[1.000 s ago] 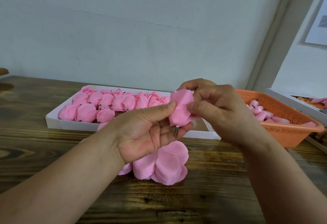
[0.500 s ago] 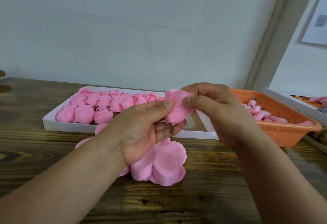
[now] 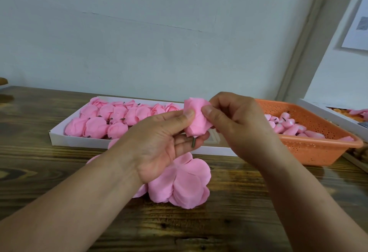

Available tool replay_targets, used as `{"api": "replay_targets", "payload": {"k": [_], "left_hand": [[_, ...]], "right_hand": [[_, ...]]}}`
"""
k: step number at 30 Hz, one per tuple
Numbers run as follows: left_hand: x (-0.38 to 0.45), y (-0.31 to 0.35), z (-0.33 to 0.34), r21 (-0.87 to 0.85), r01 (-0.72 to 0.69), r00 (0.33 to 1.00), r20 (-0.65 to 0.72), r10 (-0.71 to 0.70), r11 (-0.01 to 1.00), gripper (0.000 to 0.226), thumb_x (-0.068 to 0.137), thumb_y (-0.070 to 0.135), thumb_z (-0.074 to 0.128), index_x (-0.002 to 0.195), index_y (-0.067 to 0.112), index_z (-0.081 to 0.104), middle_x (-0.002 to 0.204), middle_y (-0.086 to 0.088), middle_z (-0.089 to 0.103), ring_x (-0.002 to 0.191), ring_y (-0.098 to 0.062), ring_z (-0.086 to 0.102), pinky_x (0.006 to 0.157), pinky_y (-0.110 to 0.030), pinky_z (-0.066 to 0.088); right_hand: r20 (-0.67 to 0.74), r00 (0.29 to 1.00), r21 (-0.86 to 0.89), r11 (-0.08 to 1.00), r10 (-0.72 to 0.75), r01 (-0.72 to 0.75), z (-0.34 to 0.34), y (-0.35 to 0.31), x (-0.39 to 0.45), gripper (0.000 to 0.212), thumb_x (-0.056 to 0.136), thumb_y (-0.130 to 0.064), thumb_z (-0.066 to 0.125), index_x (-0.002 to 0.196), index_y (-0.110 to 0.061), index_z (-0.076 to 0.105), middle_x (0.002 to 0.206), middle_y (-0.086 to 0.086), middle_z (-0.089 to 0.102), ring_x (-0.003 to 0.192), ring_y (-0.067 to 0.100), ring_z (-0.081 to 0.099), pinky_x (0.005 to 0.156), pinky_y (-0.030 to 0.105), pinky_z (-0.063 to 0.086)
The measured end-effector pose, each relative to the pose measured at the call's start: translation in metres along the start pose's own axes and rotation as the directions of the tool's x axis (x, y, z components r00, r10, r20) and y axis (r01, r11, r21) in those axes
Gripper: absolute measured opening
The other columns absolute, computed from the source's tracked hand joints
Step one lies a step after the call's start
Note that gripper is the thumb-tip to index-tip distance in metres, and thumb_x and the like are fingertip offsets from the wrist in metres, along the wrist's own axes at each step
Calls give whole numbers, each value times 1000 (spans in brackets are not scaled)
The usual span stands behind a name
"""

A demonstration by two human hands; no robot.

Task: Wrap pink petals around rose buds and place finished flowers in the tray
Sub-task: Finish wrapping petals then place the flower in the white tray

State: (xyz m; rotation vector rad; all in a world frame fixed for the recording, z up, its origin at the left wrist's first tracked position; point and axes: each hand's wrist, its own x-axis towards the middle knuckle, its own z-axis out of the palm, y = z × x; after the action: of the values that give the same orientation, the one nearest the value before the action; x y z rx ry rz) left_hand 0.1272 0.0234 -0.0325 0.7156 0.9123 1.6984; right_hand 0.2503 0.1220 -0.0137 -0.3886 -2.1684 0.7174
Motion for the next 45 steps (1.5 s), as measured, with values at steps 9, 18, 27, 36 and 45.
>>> {"api": "replay_targets", "payload": {"k": [9, 18, 27, 36, 45], "left_hand": [[-3, 0, 3, -10, 6, 1000, 19, -5, 1000, 39, 69, 18, 63, 104, 1, 68, 98, -16, 73, 80, -23, 72, 74, -29, 60], [-3, -7, 9, 10, -52, 997, -49, 53, 999, 51, 67, 20, 63, 112, -3, 65, 107, -22, 70, 99, -33, 69, 82, -33, 57], [-2, -6, 7, -2, -59, 996, -63, 59, 998, 46, 64, 20, 65, 104, -2, 67, 103, -21, 71, 80, -24, 72, 72, -27, 60], [-5, -6, 6, 89, -102, 995, -4, 103, 991, 46, 66, 23, 66, 108, 4, 69, 98, -12, 74, 85, -22, 73, 70, -25, 59], [-5, -12, 7, 182, -218, 973, -38, 229, 959, 34, 64, 24, 67, 93, 9, 75, 79, -5, 73, 71, -15, 70, 65, -23, 55]], "right_hand": [[-142, 988, -120, 992, -63, 46, 7, -2, -2, 22, 88, -14, 63, 67, -12, 57, 49, -9, 44, 49, 6, 39, 47, 15, 29], [-315, 947, -235, 972, -67, -10, 16, -8, -5, 30, 84, -24, 69, 62, -4, 60, 47, -8, 44, 46, 8, 38, 50, 30, 35], [-75, 997, -273, 962, -21, -1, 3, -13, -4, 8, 77, -3, 60, 72, -6, 66, 61, 1, 60, 63, 15, 52, 57, 32, 42], [-248, 969, -157, 985, 26, -67, 3, -10, -4, 21, 72, -5, 69, 55, -13, 60, 40, -11, 48, 41, 4, 44, 41, 14, 29], [-289, 957, -172, 985, -33, -18, 10, -24, -11, 12, 75, -3, 64, 79, -15, 66, 58, -6, 60, 56, 9, 53, 57, 32, 47]]}}
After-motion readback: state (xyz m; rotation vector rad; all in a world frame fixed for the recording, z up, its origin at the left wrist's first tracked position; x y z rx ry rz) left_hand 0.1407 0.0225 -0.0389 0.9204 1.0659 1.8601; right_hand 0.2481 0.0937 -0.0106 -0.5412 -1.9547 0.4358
